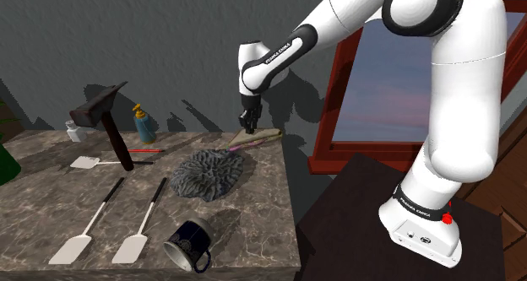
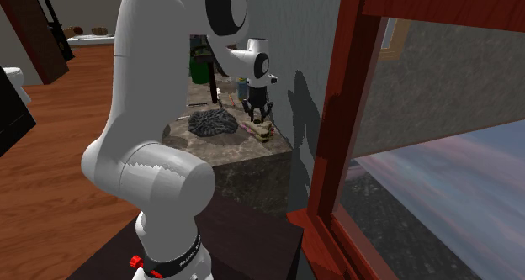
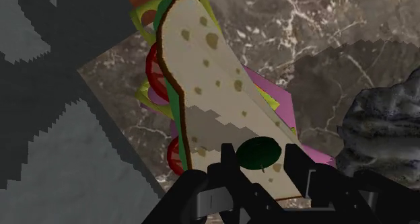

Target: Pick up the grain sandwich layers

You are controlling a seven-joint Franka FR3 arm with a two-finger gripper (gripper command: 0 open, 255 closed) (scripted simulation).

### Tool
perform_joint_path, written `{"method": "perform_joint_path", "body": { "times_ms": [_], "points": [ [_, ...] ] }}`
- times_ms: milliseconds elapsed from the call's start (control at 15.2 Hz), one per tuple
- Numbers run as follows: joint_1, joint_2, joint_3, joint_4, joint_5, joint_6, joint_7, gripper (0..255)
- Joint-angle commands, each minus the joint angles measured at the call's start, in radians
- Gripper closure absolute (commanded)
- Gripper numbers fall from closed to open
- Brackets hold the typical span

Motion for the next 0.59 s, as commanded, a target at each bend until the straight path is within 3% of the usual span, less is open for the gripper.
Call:
{"method": "perform_joint_path", "body": {
  "times_ms": [0,528],
  "points": [
    [0.001,-0.017,0.002,0.007,0.002,-0.023,0.001,255],
    [-0.001,-0.071,0.004,0.032,0.008,-0.103,-0.002,255]
  ]
}}
